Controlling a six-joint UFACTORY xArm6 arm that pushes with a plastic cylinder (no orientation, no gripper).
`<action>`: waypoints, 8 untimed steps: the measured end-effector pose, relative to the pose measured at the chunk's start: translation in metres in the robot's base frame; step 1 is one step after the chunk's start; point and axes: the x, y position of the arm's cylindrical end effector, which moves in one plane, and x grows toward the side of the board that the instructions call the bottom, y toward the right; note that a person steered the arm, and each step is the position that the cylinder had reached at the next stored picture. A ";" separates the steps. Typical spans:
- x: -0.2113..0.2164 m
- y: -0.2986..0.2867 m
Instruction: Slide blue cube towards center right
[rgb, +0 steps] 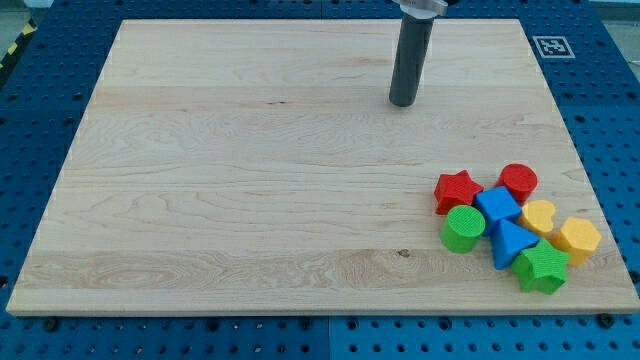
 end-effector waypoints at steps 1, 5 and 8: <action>0.000 -0.001; 0.172 -0.071; 0.261 0.001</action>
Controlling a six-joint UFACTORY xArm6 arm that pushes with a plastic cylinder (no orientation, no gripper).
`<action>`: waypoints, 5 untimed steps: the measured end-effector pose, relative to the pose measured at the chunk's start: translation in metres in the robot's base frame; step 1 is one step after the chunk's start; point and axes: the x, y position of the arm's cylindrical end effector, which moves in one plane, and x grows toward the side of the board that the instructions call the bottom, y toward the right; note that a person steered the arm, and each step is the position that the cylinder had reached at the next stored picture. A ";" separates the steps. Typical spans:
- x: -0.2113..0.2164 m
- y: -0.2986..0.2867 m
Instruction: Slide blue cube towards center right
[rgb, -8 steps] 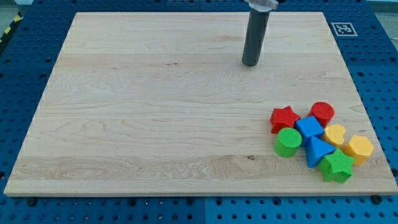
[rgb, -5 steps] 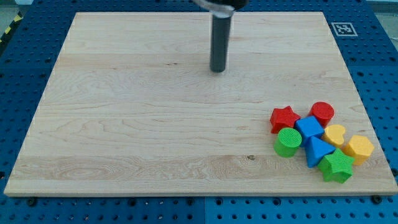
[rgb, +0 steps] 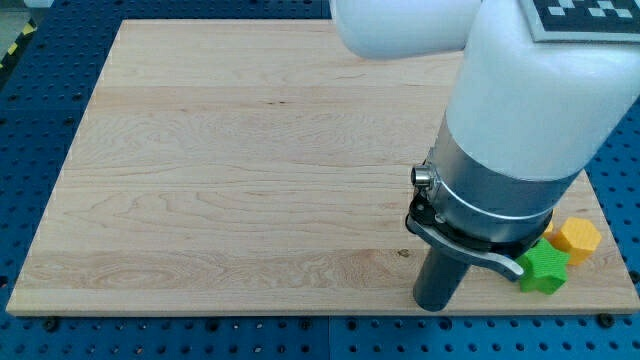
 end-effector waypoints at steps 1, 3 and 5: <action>-0.011 0.057; -0.053 0.067; -0.100 0.063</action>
